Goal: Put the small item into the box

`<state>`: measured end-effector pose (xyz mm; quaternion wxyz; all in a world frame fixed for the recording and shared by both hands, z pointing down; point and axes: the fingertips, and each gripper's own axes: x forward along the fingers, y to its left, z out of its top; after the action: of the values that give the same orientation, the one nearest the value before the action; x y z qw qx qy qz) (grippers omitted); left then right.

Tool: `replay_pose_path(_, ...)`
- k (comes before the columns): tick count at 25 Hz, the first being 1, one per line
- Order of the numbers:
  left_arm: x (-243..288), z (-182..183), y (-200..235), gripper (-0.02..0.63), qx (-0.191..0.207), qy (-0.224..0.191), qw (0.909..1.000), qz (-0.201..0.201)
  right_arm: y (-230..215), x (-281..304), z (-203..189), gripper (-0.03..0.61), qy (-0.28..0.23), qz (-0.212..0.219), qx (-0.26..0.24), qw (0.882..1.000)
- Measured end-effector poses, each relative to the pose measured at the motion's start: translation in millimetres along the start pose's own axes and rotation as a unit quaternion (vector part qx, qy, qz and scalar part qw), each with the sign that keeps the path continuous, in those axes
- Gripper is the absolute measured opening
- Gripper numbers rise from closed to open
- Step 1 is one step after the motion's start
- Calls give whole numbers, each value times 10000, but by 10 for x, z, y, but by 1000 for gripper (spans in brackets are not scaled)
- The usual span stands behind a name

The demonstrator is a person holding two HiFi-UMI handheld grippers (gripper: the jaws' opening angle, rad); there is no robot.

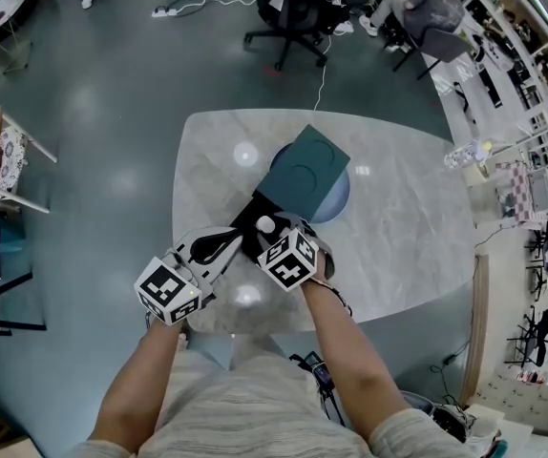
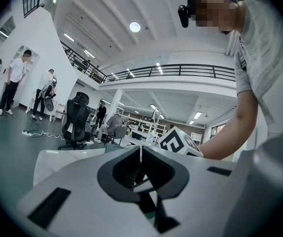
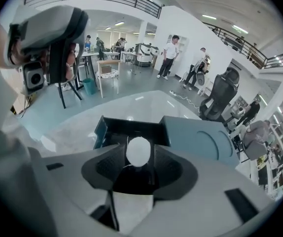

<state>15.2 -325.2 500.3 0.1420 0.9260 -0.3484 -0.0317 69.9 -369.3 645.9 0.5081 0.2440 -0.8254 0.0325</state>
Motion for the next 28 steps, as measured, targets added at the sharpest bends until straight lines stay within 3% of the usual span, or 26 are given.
replay_pose_path(13, -91, 152, -60, 23, 121, -82, 9998, -112, -30, -489, 250, 198, -869, -303, 826, 9923)
replay_pose_path(20, -196, 317, -105, 23, 230, -211, 9993, -181, -28, -858, 399, 196, -1524, -518, 1388, 9772)
replay_pose_path(28, -395, 538, -256, 23, 351, -438, 9979, -315, 160, -1353, 579, 172, -2066, -851, 1438, 9641)
